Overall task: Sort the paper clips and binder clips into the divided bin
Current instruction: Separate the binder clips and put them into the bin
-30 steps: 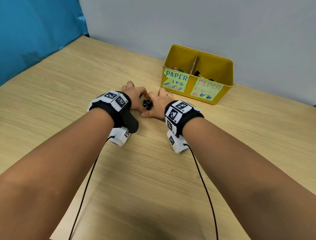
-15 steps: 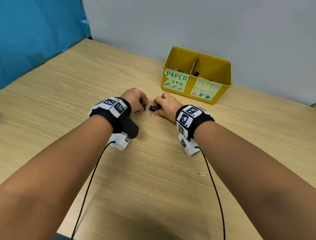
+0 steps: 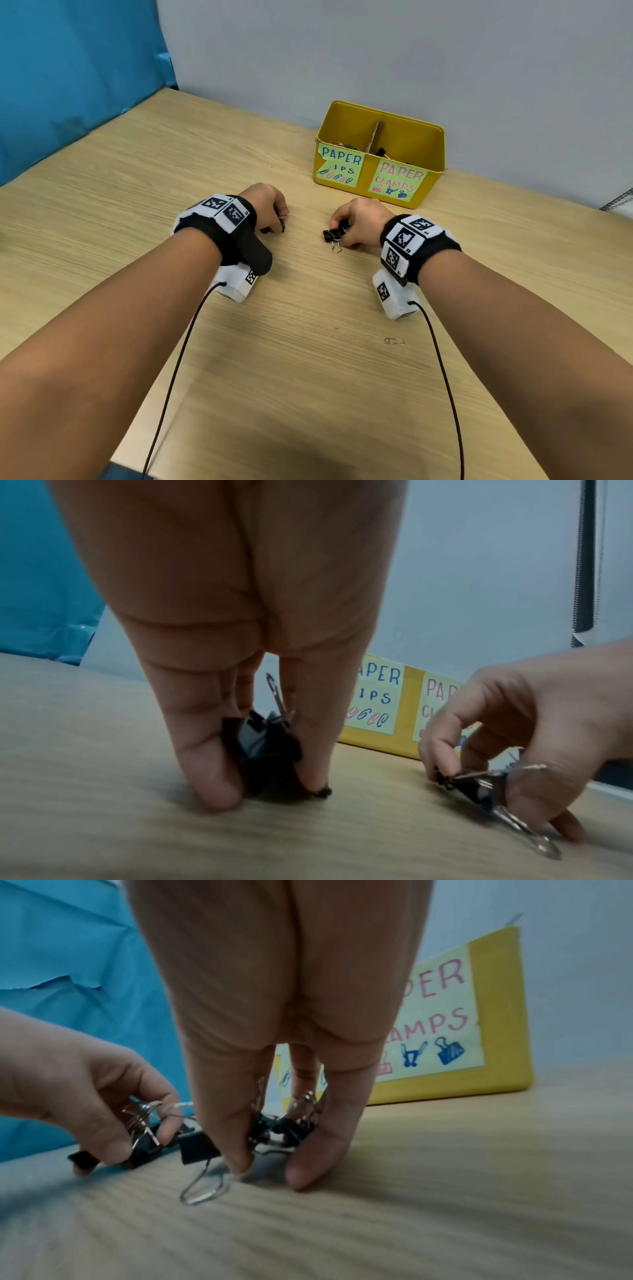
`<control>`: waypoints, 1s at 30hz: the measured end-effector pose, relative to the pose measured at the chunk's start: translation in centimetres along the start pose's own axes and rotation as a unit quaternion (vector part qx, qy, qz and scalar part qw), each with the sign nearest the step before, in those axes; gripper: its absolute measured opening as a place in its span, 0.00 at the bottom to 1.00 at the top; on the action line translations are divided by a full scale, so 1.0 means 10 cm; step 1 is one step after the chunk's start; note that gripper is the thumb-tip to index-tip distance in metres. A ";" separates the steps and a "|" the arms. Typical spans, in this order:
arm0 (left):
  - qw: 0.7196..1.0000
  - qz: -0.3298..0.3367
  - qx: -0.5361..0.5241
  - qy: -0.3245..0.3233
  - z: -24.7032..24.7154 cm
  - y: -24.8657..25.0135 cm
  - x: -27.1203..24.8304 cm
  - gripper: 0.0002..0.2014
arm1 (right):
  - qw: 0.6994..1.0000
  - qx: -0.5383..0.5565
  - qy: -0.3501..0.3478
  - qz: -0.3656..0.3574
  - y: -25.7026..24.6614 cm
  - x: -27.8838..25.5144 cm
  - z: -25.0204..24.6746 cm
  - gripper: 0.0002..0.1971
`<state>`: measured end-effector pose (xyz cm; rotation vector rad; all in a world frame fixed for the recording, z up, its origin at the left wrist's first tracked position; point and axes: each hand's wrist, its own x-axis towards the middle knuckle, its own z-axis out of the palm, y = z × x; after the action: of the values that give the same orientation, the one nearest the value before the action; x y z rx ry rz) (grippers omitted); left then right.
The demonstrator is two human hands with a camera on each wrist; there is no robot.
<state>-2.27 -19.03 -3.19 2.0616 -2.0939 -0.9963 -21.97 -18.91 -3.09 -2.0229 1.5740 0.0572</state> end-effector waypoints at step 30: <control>0.976 0.179 -0.045 0.113 -0.44 1.88 0.94 0.11 | 0.914 0.285 0.274 0.093 0.58 0.24 -1.14 0.18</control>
<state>-17.99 -31.00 5.15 1.5895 -2.1472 -0.7498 -29.92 -27.08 3.18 -1.4795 1.8262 -0.8675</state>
